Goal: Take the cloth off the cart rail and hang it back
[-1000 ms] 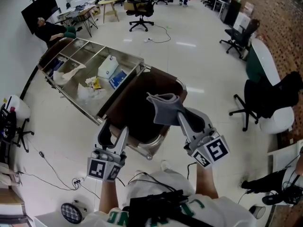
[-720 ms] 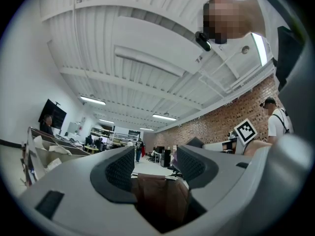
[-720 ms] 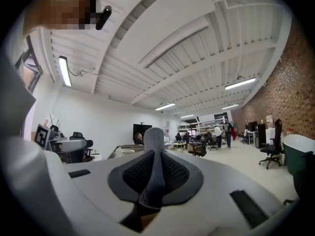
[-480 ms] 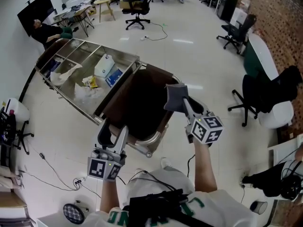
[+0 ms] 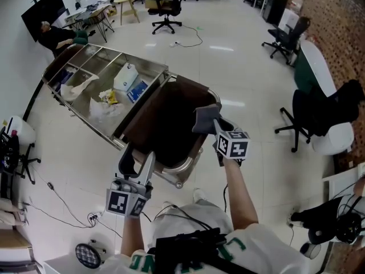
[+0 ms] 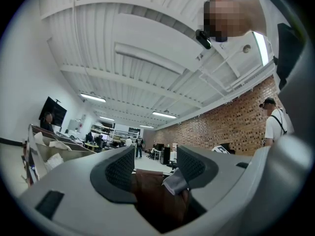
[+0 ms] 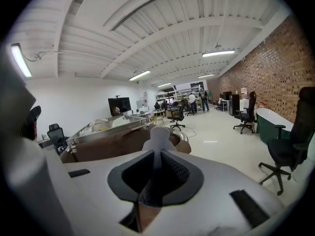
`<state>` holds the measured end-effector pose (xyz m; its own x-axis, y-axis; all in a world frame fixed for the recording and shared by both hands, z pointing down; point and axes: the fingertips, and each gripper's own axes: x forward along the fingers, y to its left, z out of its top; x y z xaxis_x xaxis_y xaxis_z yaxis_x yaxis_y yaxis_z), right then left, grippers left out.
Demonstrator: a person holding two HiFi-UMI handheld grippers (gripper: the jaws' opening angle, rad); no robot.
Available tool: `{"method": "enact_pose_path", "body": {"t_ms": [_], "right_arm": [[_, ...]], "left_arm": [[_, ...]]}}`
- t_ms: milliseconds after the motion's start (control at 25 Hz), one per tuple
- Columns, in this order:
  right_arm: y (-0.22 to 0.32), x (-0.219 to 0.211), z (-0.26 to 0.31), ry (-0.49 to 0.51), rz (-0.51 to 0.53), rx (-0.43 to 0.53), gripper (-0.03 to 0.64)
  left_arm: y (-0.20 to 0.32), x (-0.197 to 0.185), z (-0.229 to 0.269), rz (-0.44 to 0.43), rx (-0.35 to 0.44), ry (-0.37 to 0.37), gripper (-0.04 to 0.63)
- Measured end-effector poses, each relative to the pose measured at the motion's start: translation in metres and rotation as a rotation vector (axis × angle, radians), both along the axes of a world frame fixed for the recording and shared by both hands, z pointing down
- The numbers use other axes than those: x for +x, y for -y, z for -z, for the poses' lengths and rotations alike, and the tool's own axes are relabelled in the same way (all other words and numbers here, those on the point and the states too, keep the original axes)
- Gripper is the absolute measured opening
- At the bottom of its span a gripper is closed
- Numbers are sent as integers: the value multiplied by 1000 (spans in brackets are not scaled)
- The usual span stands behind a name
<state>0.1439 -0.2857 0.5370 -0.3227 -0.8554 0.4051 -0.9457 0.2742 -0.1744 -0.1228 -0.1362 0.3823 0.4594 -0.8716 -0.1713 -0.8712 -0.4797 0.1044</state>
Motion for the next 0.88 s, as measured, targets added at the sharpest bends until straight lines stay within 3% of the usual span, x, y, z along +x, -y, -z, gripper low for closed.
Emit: {"method": "enact_pose_path", "body": {"t_ms": [160, 400, 600, 720, 880], "right_arm": [[-1, 1, -14, -14, -20, -5, 69], [-5, 9, -14, 169, -47, 29, 97], [-4, 17, -4, 264, -79, 92, 242], [-1, 16, 0, 279, -59, 111, 242], [0, 4, -9, 268, 25, 66, 216]], "left_arm": [[0, 3, 4, -5, -15, -8, 261], [5, 1, 0, 2, -23, -7, 261], [9, 4, -3, -4, -28, -3, 261], [13, 4, -6, -7, -25, -3, 261], [16, 10, -3, -21, -32, -6, 261]]}}
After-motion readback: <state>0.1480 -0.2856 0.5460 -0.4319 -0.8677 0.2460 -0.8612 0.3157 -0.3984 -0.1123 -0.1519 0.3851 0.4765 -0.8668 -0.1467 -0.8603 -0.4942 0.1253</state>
